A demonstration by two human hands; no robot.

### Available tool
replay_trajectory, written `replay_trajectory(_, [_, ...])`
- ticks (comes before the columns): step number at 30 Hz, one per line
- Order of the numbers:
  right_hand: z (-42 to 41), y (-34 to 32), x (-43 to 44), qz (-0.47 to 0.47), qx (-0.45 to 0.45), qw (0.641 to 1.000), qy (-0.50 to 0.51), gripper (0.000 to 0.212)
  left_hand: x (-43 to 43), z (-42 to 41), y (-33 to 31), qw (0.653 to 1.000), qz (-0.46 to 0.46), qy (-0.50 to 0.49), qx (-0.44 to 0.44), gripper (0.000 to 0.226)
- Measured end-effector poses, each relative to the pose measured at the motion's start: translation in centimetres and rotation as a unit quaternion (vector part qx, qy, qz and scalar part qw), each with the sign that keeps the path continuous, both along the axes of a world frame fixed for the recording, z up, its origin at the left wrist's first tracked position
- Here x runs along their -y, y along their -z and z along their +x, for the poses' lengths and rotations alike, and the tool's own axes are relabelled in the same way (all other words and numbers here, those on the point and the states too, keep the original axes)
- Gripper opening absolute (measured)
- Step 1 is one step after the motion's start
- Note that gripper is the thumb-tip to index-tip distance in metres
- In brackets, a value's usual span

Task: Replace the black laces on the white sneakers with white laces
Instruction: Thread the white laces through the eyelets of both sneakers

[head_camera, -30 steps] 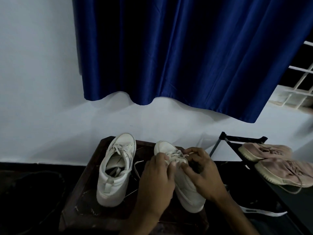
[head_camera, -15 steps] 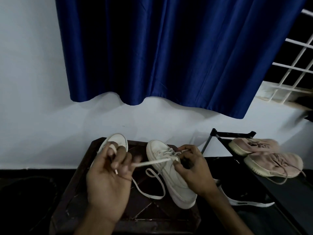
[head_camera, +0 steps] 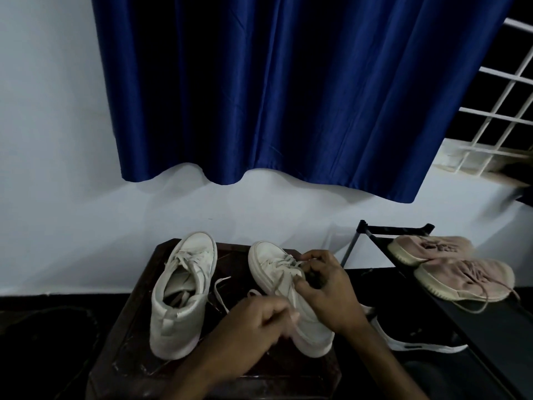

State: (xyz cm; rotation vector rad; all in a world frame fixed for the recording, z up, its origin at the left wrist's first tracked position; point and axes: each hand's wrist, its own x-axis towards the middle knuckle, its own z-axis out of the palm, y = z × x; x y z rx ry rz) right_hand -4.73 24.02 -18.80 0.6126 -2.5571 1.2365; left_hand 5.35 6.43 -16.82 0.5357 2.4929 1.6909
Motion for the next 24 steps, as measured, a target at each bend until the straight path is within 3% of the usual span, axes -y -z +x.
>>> replay_trajectory(3, [0.1,-0.1,-0.1,-0.005,0.001,1.000,0.006,0.026,1.9,3.8,-3.0,0.988,0.037,0.150,0.006,0.034])
replay_trajectory(7, [0.3,0.1,0.0,-0.014,0.019,1.000,0.006,0.029,4.0,5.2,-4.2,0.988,0.076,0.132,0.028,0.031])
replay_trajectory(10, [0.2,0.0,0.0,-0.009,0.026,1.000,0.002,0.016,3.8,4.1,-3.0,0.996,0.066,0.064,-0.008,0.035])
replay_trajectory(13, [0.1,0.0,-0.1,0.012,0.014,1.000,0.013,0.008,2.8,3.6,-0.8,0.999,0.001,-0.021,-0.048,0.043])
replay_trajectory(17, [0.0,-0.9,0.0,0.066,-0.007,0.997,0.031,0.023,1.9,3.6,2.6,0.984,-0.135,-0.074,-0.093,0.050])
replay_trajectory(20, [-0.8,-2.7,1.6,0.094,-0.121,0.987,0.056,0.028,2.2,3.0,4.8,0.961,-0.201,-0.094,-0.167,0.044])
replay_trajectory(22, [-1.8,-4.0,4.2,0.181,-0.156,0.971,-0.013,0.020,2.8,2.4,6.2,0.947,-0.238,-0.100,-0.194,0.036])
replay_trajectory(24, [-2.7,-4.2,7.7,0.320,-0.115,0.932,-0.122,0.018,3.6,2.2,7.0,0.932,-0.261,-0.106,-0.228,0.032])
